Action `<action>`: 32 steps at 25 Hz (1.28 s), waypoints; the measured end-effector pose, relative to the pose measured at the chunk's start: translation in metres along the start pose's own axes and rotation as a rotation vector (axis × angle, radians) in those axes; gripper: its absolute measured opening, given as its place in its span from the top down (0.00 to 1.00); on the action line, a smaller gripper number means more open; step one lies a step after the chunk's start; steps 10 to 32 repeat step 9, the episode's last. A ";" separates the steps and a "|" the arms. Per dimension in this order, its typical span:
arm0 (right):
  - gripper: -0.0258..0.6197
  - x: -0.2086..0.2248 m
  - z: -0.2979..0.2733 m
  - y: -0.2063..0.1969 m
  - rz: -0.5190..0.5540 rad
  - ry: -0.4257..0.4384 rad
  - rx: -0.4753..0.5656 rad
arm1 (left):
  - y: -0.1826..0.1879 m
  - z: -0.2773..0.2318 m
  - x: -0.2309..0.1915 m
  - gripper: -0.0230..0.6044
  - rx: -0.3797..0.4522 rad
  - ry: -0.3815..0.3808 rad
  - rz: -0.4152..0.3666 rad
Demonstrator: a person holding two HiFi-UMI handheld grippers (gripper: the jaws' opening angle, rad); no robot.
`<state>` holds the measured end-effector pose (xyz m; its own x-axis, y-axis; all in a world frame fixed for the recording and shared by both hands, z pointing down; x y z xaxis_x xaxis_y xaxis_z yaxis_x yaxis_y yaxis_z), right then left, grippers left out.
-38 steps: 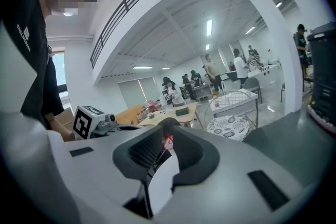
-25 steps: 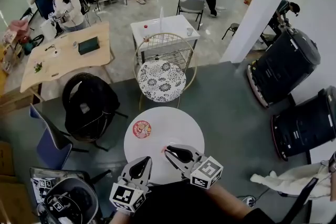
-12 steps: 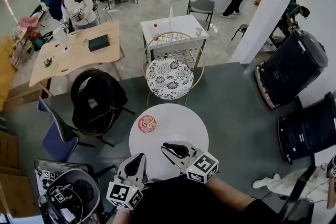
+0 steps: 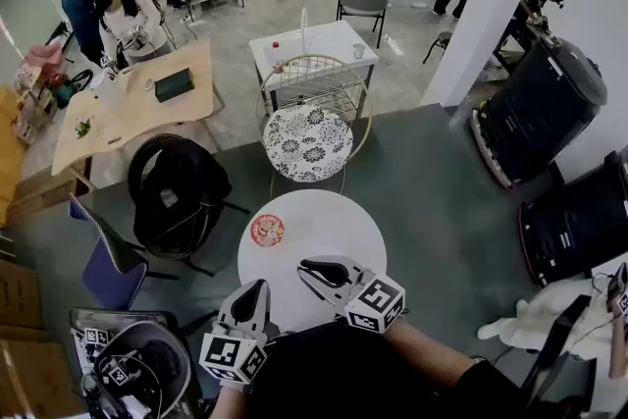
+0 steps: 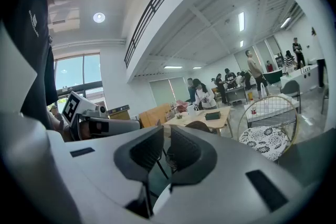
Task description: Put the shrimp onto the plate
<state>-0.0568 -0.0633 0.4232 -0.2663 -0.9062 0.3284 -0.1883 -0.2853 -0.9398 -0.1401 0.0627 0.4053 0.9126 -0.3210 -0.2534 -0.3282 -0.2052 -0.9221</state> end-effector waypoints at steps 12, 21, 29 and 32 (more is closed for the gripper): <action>0.87 0.001 -0.003 -0.002 0.017 0.005 -0.005 | -0.002 -0.010 -0.002 0.96 -0.004 -0.020 -0.005; 0.87 0.001 -0.003 -0.002 0.017 0.005 -0.005 | -0.002 -0.010 -0.002 0.96 -0.004 -0.020 -0.005; 0.87 0.001 -0.003 -0.002 0.017 0.005 -0.005 | -0.002 -0.010 -0.002 0.96 -0.004 -0.020 -0.005; 0.87 0.001 -0.003 -0.002 0.017 0.005 -0.005 | -0.002 -0.010 -0.002 0.96 -0.004 -0.020 -0.005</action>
Point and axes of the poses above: the fingertips, and each gripper's own axes: z backward along the fingers, x to its right, y out of its top, the point moved 5 cm from there along z, backward along the fingers, and after that the axes turned 6 degrees about y, right-handed, at the moved point
